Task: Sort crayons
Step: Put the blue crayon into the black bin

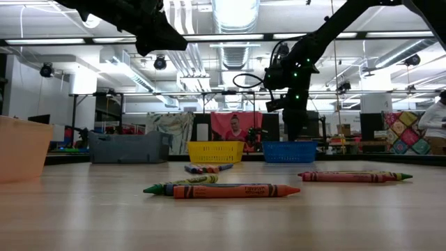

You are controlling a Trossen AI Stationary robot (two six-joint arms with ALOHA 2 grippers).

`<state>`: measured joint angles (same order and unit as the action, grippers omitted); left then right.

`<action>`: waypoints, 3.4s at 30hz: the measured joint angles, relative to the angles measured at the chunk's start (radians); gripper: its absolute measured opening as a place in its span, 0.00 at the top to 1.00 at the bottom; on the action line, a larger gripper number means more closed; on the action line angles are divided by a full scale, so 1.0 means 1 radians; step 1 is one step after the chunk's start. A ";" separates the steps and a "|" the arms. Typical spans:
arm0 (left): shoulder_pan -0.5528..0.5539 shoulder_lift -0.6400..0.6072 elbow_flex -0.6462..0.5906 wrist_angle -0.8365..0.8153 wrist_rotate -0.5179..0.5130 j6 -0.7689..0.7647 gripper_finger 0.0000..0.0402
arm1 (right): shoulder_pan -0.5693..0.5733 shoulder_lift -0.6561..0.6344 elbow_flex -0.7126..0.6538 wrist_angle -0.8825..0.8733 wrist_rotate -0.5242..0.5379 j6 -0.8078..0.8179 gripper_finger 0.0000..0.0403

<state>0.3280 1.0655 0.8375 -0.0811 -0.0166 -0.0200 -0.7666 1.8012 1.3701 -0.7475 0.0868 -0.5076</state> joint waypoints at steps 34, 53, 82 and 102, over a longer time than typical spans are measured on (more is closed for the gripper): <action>-0.160 0.359 0.155 -0.121 0.008 -0.398 0.81 | 0.293 -0.399 -0.062 -0.197 -0.009 0.394 0.85; -0.213 0.808 0.396 -0.239 -0.100 -0.451 0.81 | 0.414 -0.516 -0.264 -0.087 -0.007 0.530 0.86; -0.236 0.931 0.457 -0.290 -0.207 -0.488 0.81 | 0.415 -0.516 -0.299 -0.034 -0.007 0.549 0.86; -0.238 0.997 0.459 -0.252 -0.190 -0.432 0.91 | 0.415 -0.516 -0.299 -0.021 -0.007 0.549 0.86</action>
<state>0.0902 2.0629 1.2961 -0.3326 -0.2070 -0.4516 -0.3511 1.2850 1.0710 -0.7685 0.0799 0.0418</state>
